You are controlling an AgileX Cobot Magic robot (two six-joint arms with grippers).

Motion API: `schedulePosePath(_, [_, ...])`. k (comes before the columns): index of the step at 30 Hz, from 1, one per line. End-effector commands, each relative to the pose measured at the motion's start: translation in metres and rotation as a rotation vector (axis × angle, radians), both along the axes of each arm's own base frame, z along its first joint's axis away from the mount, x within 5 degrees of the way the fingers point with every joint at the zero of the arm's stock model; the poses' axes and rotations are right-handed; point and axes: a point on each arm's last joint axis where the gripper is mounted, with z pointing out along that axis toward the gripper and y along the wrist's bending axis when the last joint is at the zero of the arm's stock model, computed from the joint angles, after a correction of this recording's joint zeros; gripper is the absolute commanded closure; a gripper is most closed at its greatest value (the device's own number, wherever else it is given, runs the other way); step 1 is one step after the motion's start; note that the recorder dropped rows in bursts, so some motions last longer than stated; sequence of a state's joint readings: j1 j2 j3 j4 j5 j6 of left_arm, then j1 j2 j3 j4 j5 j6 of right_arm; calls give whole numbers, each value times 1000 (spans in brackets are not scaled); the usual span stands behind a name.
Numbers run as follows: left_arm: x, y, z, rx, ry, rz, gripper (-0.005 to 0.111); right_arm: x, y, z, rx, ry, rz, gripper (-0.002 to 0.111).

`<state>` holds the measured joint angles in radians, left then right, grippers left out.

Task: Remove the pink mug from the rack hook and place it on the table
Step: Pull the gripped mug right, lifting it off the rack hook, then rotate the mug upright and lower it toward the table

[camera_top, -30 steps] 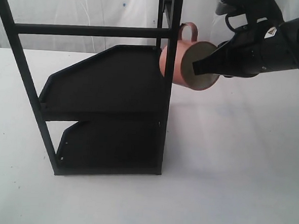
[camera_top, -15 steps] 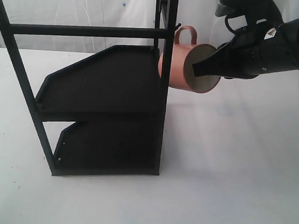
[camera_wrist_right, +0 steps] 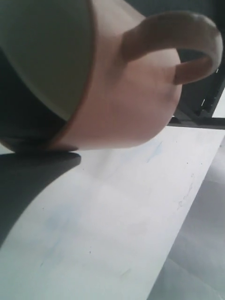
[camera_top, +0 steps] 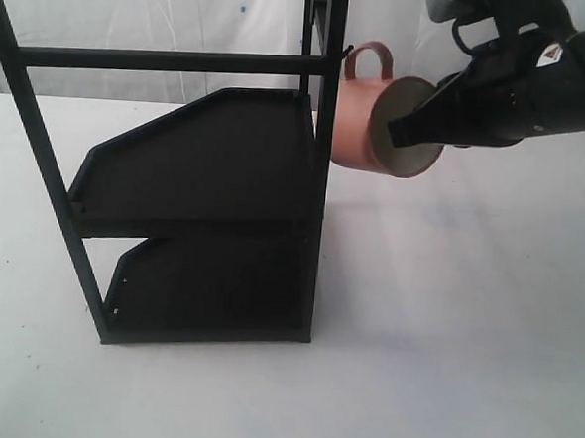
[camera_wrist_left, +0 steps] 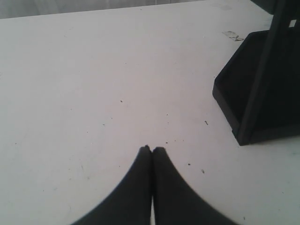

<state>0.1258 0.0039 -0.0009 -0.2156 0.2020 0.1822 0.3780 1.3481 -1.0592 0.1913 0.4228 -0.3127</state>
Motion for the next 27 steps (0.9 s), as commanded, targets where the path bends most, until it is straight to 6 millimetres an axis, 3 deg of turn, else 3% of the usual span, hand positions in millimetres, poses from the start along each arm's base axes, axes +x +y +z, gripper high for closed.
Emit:
schedulePosePath(1, [0, 0, 0, -7, -3, 0, 107, -14, -8, 21, -11, -84, -8, 108])
schedulePosePath(7, [0, 0, 0, -7, -3, 0, 107, -30, -24, 37, -101, -127, -62, 108])
schedulePosePath(13, [0, 0, 0, -7, -3, 0, 107, -35, -37, 36, -195, -90, -139, 108])
schedulePosePath(19, [0, 0, 0, -7, -3, 0, 107, -21, -37, 25, -260, 25, -188, 108])
schedulePosePath(27, [0, 0, 0, -7, -3, 0, 107, 6, -28, 7, -378, 333, -210, 108])
